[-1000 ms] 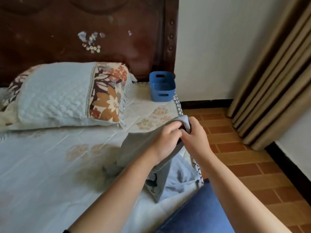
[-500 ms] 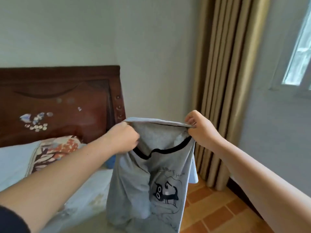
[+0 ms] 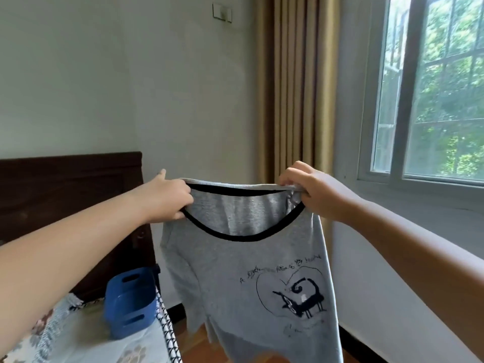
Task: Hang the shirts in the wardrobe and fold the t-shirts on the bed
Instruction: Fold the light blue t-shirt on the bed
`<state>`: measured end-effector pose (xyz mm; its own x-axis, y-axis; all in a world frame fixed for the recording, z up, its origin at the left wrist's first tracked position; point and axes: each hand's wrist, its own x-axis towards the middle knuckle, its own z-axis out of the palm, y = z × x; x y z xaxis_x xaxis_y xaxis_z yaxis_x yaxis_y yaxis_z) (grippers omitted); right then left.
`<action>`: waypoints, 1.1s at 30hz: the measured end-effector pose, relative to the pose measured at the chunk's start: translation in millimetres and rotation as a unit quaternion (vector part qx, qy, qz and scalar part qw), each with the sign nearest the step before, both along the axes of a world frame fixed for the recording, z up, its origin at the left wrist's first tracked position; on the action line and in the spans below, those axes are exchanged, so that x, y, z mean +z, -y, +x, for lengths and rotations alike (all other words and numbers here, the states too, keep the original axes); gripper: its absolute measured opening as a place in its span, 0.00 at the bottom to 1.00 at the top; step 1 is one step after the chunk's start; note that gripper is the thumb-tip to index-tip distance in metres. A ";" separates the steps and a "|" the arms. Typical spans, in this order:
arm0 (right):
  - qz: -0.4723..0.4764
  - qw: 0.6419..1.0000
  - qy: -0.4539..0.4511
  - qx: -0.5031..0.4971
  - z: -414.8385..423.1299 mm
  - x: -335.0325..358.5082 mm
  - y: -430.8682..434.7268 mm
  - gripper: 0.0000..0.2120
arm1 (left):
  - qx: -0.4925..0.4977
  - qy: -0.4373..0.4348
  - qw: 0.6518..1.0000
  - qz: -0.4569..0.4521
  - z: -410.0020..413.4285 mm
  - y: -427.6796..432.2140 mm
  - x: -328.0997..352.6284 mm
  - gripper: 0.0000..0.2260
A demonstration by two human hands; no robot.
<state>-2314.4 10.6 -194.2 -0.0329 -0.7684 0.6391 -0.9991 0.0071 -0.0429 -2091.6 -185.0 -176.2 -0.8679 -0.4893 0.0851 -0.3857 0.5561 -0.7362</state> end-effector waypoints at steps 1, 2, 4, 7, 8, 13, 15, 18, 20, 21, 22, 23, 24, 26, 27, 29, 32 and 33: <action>0.009 1.000 -0.026 -0.002 -4.2 1.4 -2.5 0.24 | -0.007 -0.022 1.000 0.010 -8.1 -0.4 2.0 0.10; 0.031 0.997 -0.076 -0.007 -8.3 2.7 -5.1 0.30 | -0.020 -0.053 0.998 0.022 -16.0 -1.8 3.6 0.09; 0.067 0.973 -0.221 -0.013 -19.7 2.6 -6.9 0.38 | -0.053 -0.115 0.991 0.041 -31.1 -0.7 4.5 0.07; 0.087 0.936 -0.340 -0.035 -32.4 2.5 -10.5 0.32 | -0.091 -0.173 0.980 0.046 -46.7 5.3 2.3 0.13; 0.116 0.932 -0.335 -0.073 -35.5 3.7 -12.1 0.29 | -0.095 -0.185 0.977 0.048 -50.2 6.9 1.3 0.15; 0.185 0.923 -0.238 -0.239 -52.9 3.7 -28.2 0.13 | -0.157 -0.209 0.959 0.111 -64.0 8.2 -8.1 0.20; 0.210 0.910 -0.221 -0.282 -58.9 5.3 -30.8 0.11 | -0.175 -0.177 0.964 0.090 -68.5 2.8 -9.3 0.20; 0.274 0.876 -0.229 -0.325 -66.5 7.5 -31.9 0.18 | -0.141 -0.126 0.981 0.052 -73.7 -3.1 -9.9 0.19; 0.292 0.872 -0.217 -0.327 -73.6 7.5 -29.5 0.20 | -0.106 -0.122 0.986 0.043 -79.3 -2.2 -10.9 0.17; 0.297 0.874 -0.202 -0.327 -75.7 8.2 -27.9 0.20 | -0.095 -0.112 0.989 0.030 -80.8 -4.1 -11.7 0.14; 0.290 0.885 -0.172 -0.323 -77.6 9.7 -26.6 0.19 | -0.096 -0.104 0.990 0.023 -82.2 -3.8 -13.6 0.10; 0.268 0.903 -0.126 -0.310 -78.4 11.5 -25.5 0.17 | -0.102 -0.113 0.988 0.037 -83.3 -5.0 -14.2 0.06; 0.239 0.923 -0.071 -0.292 -79.7 13.0 -24.7 0.16 | -0.103 -0.121 0.986 0.050 -82.7 -6.2 -15.4 0.07; 0.161 0.956 0.010 -0.246 -84.4 15.3 -24.7 0.12 | -0.144 -0.124 0.981 0.029 -79.7 -7.0 -19.1 0.13; 0.129 0.965 0.020 -0.229 -86.7 15.8 -25.0 0.10 | -0.207 -0.120 0.971 -0.001 -77.2 -3.5 -20.2 0.15; 0.095 0.971 -0.004 -0.220 -88.4 15.2 -26.6 0.09 | -0.290 -0.117 0.949 -0.049 -72.4 6.5 -23.1 0.16; 0.062 0.979 -0.023 -0.194 -92.6 11.8 -27.6 0.07 | -0.313 -0.138 0.933 -0.111 -68.8 16.5 -25.3 0.11; 0.049 0.983 -0.025 -0.176 -93.6 10.7 -28.1 0.06 | -0.318 -0.149 0.929 -0.120 -68.3 16.7 -25.5 0.11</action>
